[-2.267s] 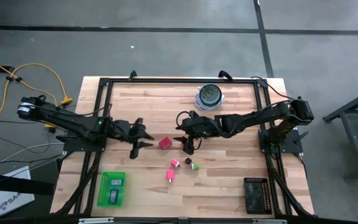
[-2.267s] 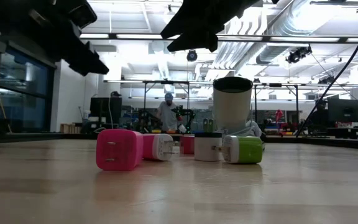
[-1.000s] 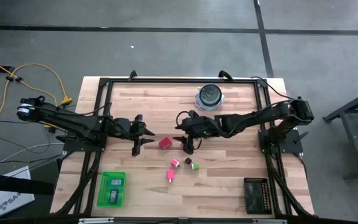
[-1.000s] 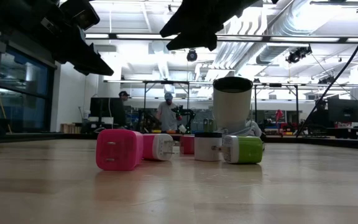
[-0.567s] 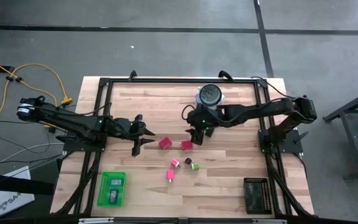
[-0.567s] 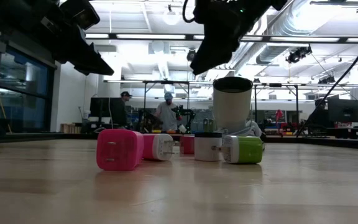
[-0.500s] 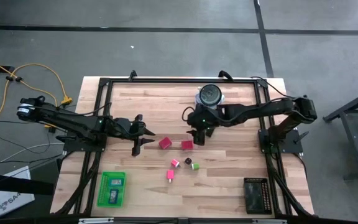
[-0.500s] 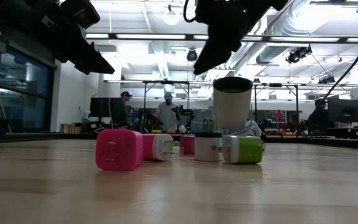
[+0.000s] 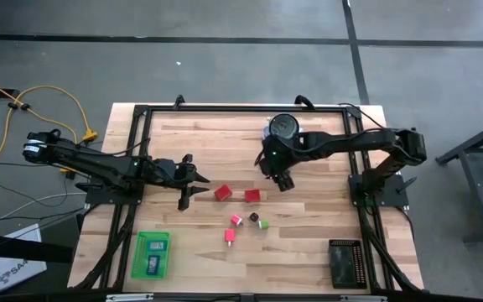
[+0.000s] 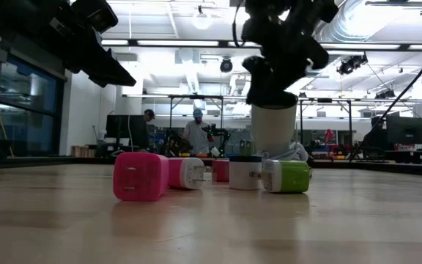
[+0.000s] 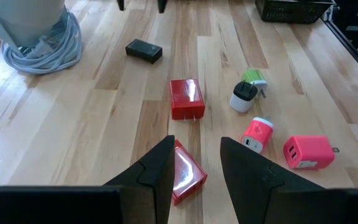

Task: Pick & Place Office items
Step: Put the black digital timer into the green bin

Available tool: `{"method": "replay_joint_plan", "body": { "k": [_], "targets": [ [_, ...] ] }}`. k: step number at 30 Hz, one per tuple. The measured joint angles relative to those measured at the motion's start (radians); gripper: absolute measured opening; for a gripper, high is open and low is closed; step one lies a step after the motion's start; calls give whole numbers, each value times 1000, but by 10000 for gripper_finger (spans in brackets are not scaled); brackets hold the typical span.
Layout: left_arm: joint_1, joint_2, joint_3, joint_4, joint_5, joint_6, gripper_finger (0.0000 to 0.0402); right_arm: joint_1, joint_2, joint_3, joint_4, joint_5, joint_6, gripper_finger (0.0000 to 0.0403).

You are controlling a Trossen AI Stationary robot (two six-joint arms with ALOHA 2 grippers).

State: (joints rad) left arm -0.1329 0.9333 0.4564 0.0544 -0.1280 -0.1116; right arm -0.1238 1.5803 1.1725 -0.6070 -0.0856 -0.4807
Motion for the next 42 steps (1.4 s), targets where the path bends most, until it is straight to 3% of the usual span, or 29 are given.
{"method": "replay_joint_plan", "body": {
  "k": [4, 11, 16, 25, 33, 42],
  "targets": [
    [0, 0, 0, 0, 0, 0, 124, -26, 0, 0, -84, -17, -46, 213],
    [0, 0, 0, 0, 0, 0, 124, -63, 0, 0, -182, -126, -270, 213],
    [0, 0, 0, 0, 0, 0, 124, -90, 0, 0, -195, -140, -428, 213],
    [0, 0, 0, 0, 0, 0, 124, -85, 0, -11, -189, 3, -532, 213],
    [0, 0, 0, 0, 0, 0, 124, -6, 5, -13, -189, 60, -596, 213],
    [0, 0, 0, 3, 0, 0, 124, 67, 107, -13, -190, 113, -626, 213]
  ]
}}
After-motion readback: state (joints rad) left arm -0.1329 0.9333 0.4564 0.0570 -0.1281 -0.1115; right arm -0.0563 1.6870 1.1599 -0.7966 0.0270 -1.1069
